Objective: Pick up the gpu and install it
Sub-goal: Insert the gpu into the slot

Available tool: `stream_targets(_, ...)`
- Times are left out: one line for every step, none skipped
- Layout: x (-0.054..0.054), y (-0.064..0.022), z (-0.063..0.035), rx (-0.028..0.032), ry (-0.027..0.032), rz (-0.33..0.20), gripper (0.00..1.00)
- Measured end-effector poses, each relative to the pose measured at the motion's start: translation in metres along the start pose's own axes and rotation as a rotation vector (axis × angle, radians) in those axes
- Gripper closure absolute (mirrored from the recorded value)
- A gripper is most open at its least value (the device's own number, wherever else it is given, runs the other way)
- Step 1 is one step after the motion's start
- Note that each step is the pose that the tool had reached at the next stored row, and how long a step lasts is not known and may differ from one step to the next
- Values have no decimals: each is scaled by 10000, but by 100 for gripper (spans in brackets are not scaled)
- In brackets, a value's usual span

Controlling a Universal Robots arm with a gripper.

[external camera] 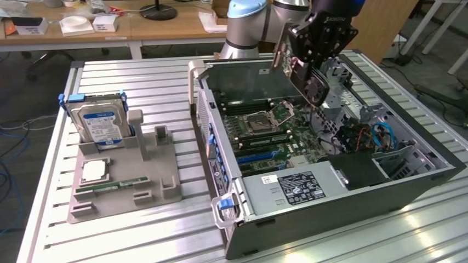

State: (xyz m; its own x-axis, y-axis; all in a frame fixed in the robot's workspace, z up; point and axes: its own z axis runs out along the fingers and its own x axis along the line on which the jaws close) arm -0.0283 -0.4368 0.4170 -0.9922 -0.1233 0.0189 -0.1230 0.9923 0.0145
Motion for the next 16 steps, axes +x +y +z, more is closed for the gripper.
stream_targets(0,0,0,2,1,-60,74)
stream_targets(1,-1,0,2,1,-110,74)
stream_targets(2,-1,0,2,2,-158,74)
stream_targets(3,-1,1,3,2,-205,74)
stream_targets(5,-1,1,2,3,-253,74)
stream_targets(6,-2,1,4,4,-305,74)
stream_targets(8,-2,0,6,5,-358,74)
stream_targets(9,-3,0,8,6,-416,74)
stream_targets(12,-3,0,9,7,-485,74)
stream_targets(13,-3,1,10,8,-551,74)
stream_targets(15,-3,1,11,9,-615,74)
stream_targets(17,-3,1,12,10,-679,74)
stream_targets(18,-4,1,14,10,-745,74)
stream_targets(19,-4,0,15,11,-813,74)
stream_targets(19,-4,0,17,13,-888,74)
stream_targets(20,-4,0,19,14,-965,74)
